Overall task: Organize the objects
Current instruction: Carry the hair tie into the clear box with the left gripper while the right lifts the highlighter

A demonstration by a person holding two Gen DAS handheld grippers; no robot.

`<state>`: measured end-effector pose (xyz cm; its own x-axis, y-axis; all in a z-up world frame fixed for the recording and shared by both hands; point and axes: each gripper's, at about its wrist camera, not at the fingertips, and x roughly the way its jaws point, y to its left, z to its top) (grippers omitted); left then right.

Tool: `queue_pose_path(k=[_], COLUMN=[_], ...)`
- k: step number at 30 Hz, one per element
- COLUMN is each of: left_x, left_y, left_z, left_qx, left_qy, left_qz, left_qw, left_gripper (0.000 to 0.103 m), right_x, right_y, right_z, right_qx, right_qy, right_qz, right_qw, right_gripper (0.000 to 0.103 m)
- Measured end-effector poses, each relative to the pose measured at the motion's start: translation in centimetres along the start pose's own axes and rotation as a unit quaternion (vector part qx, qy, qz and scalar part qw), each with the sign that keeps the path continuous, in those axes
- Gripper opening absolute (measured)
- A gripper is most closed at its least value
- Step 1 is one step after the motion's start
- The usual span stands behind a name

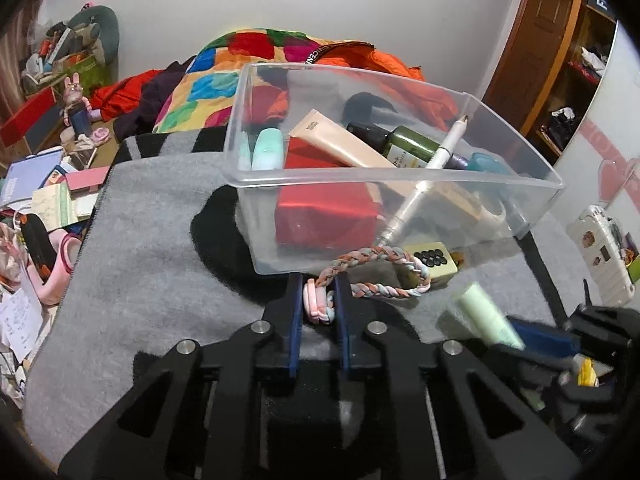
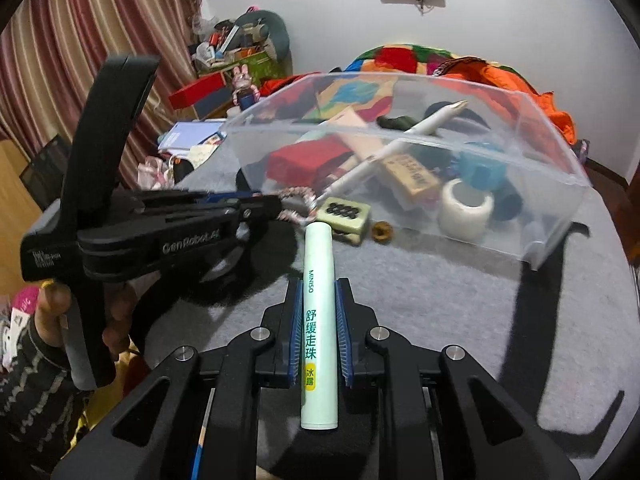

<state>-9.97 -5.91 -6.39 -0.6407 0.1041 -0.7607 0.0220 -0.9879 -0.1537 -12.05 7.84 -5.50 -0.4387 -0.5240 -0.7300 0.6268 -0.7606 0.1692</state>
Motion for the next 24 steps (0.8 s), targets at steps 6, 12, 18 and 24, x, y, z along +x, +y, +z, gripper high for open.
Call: queue_pose_path(k=[6, 12, 18, 24], left_x=[-1.3, -3.9, -6.6, -8.5], left_y=[-0.9, -1.8, -2.9, -3.8], left_z=[-0.4, -0.5, -0.1, 0.6], left_qx=[-0.002, -0.003, 0.007, 0.018], left_qy=[-0.008, -0.034, -0.059, -0.082], left_qz=[-0.011, -0.028, -0.038, -0.044], left_qw=[0.9999, 0.9990, 0.9975, 0.9956], left_gripper=[0.013, 0.013, 0.013, 0.013], right_x=[-1.3, -2.4, -3.6, -5.0], right_y=[-1.2, -2.2, -3.1, -4.2], right_z=[0.7, 1.3, 1.9, 2.9], right_qx=[0.017, 0.029, 0.036, 0.046], right_qy=[-0.022, -0.040, -0.054, -0.076], right_qz=[-0.013, -0.025, -0.033, -0.047], right_qw=[1.000, 0.998, 0.997, 0.995], right_gripper=[0.014, 0.014, 0.014, 0.014])
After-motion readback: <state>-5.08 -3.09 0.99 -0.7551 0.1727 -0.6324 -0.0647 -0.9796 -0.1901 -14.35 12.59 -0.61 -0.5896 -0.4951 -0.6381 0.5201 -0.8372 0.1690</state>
